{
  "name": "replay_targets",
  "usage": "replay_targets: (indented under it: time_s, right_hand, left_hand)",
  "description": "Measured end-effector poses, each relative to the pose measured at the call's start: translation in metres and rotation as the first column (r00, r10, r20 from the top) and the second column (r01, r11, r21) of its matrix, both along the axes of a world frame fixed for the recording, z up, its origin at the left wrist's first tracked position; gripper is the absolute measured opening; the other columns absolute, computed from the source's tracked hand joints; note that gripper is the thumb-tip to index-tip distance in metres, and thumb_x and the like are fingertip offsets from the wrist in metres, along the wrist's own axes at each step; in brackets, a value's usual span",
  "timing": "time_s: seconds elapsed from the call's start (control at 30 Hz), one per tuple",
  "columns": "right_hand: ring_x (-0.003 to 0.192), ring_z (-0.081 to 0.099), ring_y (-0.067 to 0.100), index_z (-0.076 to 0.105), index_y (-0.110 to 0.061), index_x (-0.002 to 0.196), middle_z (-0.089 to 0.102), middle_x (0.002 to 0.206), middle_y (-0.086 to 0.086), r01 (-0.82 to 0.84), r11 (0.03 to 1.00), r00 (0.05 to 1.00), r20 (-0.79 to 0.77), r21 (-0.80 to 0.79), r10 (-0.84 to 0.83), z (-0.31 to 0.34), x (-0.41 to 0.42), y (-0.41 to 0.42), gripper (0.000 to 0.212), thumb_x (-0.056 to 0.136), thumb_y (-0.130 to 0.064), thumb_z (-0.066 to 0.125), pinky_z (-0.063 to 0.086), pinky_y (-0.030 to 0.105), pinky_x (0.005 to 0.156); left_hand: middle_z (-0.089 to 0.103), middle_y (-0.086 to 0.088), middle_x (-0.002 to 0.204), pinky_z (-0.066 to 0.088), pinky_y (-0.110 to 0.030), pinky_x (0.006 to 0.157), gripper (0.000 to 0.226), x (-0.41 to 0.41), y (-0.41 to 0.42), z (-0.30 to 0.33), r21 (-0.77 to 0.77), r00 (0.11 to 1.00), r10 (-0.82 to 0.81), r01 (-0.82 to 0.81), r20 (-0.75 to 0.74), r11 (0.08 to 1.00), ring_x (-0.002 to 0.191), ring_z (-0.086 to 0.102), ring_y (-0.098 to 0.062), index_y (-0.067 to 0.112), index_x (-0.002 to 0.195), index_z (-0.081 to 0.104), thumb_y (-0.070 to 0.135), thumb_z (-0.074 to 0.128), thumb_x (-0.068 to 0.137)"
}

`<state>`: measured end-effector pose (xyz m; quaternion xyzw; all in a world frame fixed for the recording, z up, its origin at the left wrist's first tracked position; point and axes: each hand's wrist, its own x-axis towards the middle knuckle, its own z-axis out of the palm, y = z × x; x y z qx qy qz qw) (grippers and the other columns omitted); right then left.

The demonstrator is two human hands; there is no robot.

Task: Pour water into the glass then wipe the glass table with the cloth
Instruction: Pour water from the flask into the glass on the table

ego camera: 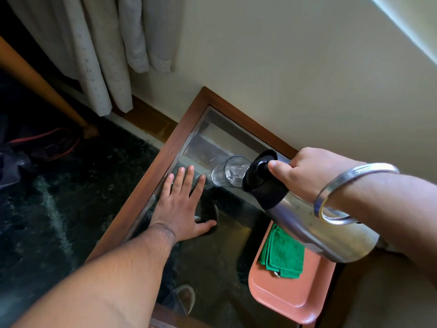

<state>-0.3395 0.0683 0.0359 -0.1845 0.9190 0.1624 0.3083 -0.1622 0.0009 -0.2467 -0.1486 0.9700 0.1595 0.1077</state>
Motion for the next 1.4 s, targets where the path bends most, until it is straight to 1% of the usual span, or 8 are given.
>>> replay_targets:
  time_s: [0.1,0.3,0.4,0.7,0.87,1.03,1.2,1.4]
  right_hand:
    - [0.050,0.042,0.016,0.045,-0.010,0.055,0.047,0.057,0.005,-0.007,1.000,1.000,-0.004,0.004,0.007,0.000,0.003,-0.003,0.059,0.094,-0.055,0.041,0.026,0.026,0.045]
    - [0.051,0.043,0.018,0.045,-0.010,0.056,0.047,0.059,0.006,-0.021,1.000,1.000,-0.021,0.024,0.021,0.004,0.003,-0.004,0.058,0.092,-0.056,0.043,0.027,0.026,0.046]
    - [0.050,0.042,0.017,0.043,-0.010,0.056,0.046,0.058,0.006,-0.025,0.999,0.999,-0.027,0.025,0.026,0.003,0.005,-0.003,0.058,0.092,-0.056,0.043,0.025,0.026,0.045]
    - [0.050,0.043,0.016,0.045,-0.010,0.057,0.047,0.058,0.005,-0.002,1.000,0.997,-0.072,0.018,0.004,0.005,0.013,0.003,0.058,0.092,-0.055,0.043,0.023,0.024,0.045]
    - [0.050,0.042,0.017,0.046,-0.009,0.057,0.047,0.058,0.006,-0.007,1.000,0.996,-0.089,0.027,0.009,0.010,0.014,0.006,0.058,0.092,-0.056,0.042,0.023,0.024,0.045]
    - [0.049,0.041,0.017,0.045,-0.009,0.057,0.046,0.058,0.006,-0.013,0.999,0.994,-0.108,0.032,0.016,0.015,0.015,0.009,0.059,0.092,-0.056,0.043,0.022,0.024,0.045]
    - [0.051,0.041,0.019,0.044,-0.009,0.055,0.046,0.058,0.008,-0.025,1.000,0.993,-0.116,0.014,0.026,0.019,0.014,0.012,0.059,0.092,-0.056,0.043,0.023,0.027,0.046]
    - [0.050,0.040,0.019,0.044,-0.009,0.054,0.045,0.057,0.008,-0.047,0.999,0.991,-0.125,0.009,0.047,0.023,0.012,0.009,0.060,0.091,-0.056,0.043,0.022,0.027,0.046]
  left_hand:
    - [-0.011,-0.023,0.165,0.004,-0.058,0.122,0.124,0.000,0.000,0.000,-0.001,1.000,0.002,-0.002,0.000,1.000,0.152,-0.011,-0.038,0.014,0.159,-0.009,0.096,0.023,0.071]
    - [-0.005,-0.024,0.165,0.006,-0.059,0.122,0.125,0.000,0.001,-0.003,-0.003,1.000,0.005,-0.005,-0.018,1.000,0.152,-0.001,-0.040,0.014,0.160,-0.002,0.096,0.025,0.069]
    - [-0.006,-0.024,0.165,0.006,-0.059,0.122,0.126,0.001,0.002,-0.004,-0.005,0.999,0.004,-0.004,-0.037,1.000,0.152,0.002,-0.041,0.013,0.160,-0.001,0.096,0.026,0.069]
    - [-0.011,-0.022,0.164,-0.001,-0.057,0.122,0.125,0.002,0.002,-0.005,-0.033,0.999,0.001,-0.002,-0.040,0.999,0.152,-0.002,-0.040,0.015,0.159,-0.006,0.097,0.025,0.071]
    - [-0.012,-0.022,0.164,0.002,-0.058,0.122,0.124,0.002,0.001,-0.005,-0.034,0.999,0.001,-0.002,-0.032,0.999,0.152,-0.005,-0.040,0.015,0.159,-0.008,0.097,0.021,0.071]
    - [-0.008,-0.023,0.165,0.001,-0.058,0.122,0.123,0.000,0.001,-0.004,-0.033,1.000,-0.001,0.000,-0.026,0.999,0.153,-0.004,-0.040,0.015,0.159,-0.006,0.097,0.021,0.071]
    - [-0.007,-0.023,0.165,0.003,-0.058,0.122,0.122,0.001,0.001,-0.004,-0.031,1.000,0.002,-0.003,-0.028,1.000,0.153,-0.003,-0.040,0.016,0.159,-0.005,0.097,0.020,0.071]
    - [-0.006,-0.024,0.165,0.006,-0.059,0.122,0.123,0.001,0.001,-0.004,-0.027,0.999,0.003,-0.004,-0.041,1.000,0.152,-0.001,-0.041,0.015,0.159,-0.003,0.096,0.024,0.071]
